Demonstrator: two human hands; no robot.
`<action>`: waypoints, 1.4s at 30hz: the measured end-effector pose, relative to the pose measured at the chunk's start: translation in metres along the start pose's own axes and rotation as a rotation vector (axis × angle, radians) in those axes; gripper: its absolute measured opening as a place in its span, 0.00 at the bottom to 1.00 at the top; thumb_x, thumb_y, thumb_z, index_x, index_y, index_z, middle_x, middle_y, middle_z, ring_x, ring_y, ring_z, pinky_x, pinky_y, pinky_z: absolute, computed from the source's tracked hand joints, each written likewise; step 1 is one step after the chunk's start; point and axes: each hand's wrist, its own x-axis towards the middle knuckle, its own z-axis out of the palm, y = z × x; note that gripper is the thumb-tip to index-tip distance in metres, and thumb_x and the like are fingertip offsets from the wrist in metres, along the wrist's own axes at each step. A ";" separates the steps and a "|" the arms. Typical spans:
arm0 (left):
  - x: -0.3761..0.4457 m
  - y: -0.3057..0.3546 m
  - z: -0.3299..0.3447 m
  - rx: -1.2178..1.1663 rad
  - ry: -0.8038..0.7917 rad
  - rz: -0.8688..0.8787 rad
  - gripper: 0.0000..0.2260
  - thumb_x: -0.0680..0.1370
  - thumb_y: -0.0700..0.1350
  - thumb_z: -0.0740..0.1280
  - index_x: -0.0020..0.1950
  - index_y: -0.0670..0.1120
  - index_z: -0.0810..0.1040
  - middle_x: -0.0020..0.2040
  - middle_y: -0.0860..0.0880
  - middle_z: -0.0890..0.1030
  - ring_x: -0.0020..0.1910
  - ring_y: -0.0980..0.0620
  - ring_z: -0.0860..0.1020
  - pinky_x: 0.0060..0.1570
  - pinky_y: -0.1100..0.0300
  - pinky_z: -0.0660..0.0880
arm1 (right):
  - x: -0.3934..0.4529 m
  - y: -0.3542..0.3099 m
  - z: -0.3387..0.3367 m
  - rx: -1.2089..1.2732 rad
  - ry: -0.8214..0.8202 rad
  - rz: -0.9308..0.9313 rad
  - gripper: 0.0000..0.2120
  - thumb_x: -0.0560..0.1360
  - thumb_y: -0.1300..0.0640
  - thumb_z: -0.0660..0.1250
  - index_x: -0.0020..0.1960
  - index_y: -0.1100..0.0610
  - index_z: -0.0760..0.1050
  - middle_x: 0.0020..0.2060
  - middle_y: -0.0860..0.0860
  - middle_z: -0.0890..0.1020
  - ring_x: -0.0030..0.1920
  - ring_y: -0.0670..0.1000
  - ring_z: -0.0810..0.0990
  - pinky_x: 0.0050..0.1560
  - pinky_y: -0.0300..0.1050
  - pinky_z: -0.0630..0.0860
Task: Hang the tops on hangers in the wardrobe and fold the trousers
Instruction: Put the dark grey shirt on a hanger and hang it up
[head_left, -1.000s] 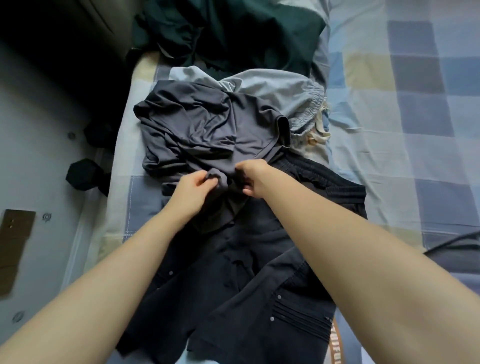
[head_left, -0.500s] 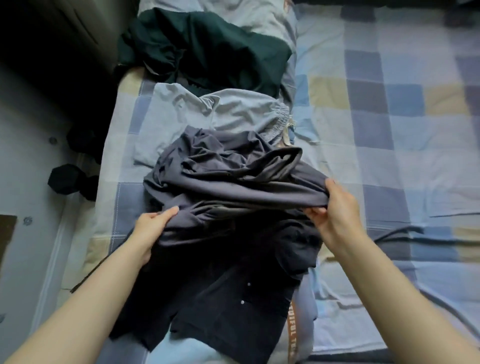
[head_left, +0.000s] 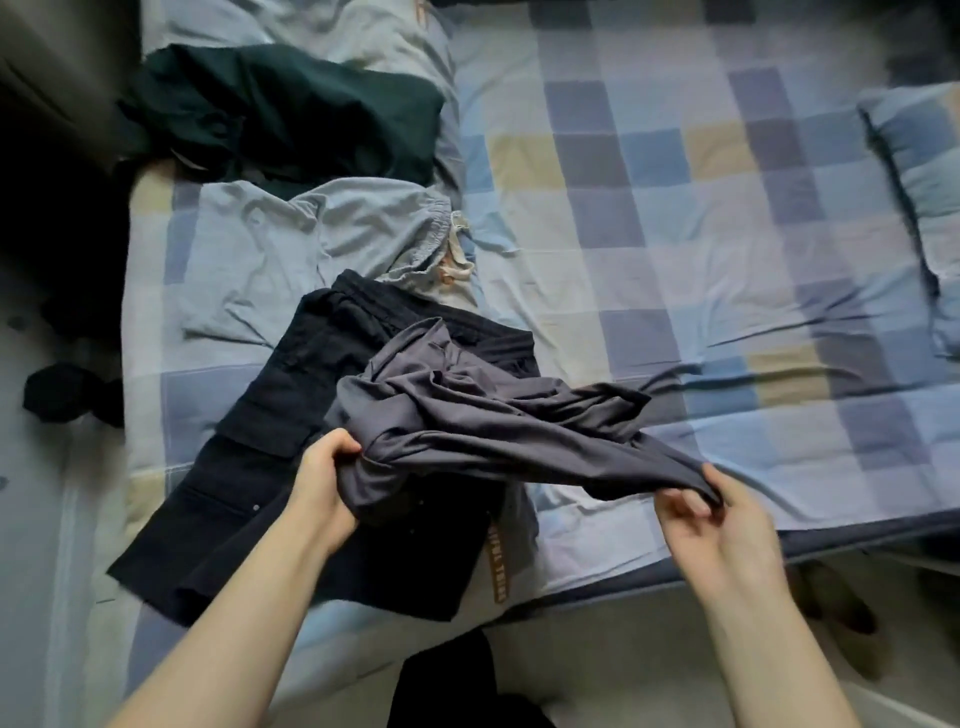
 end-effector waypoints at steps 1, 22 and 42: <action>-0.008 -0.003 0.005 -0.004 -0.043 -0.019 0.15 0.70 0.43 0.63 0.50 0.37 0.82 0.53 0.38 0.82 0.45 0.39 0.82 0.48 0.49 0.80 | -0.004 -0.009 -0.011 0.004 -0.001 -0.018 0.10 0.80 0.63 0.56 0.41 0.61 0.69 0.27 0.50 0.67 0.20 0.44 0.62 0.29 0.37 0.72; -0.304 -0.220 0.225 0.672 -0.696 0.119 0.12 0.70 0.44 0.70 0.50 0.40 0.84 0.48 0.38 0.85 0.45 0.43 0.84 0.40 0.55 0.81 | -0.174 -0.141 -0.300 -0.632 0.319 -0.454 0.21 0.74 0.72 0.64 0.67 0.63 0.71 0.56 0.54 0.78 0.57 0.52 0.77 0.62 0.45 0.72; -0.508 -0.453 0.304 1.028 -0.867 0.198 0.05 0.75 0.41 0.72 0.40 0.42 0.82 0.36 0.44 0.83 0.35 0.49 0.82 0.35 0.60 0.80 | -0.390 -0.213 -0.588 -0.515 0.789 -1.048 0.12 0.78 0.65 0.61 0.55 0.55 0.80 0.44 0.41 0.81 0.48 0.42 0.79 0.49 0.27 0.70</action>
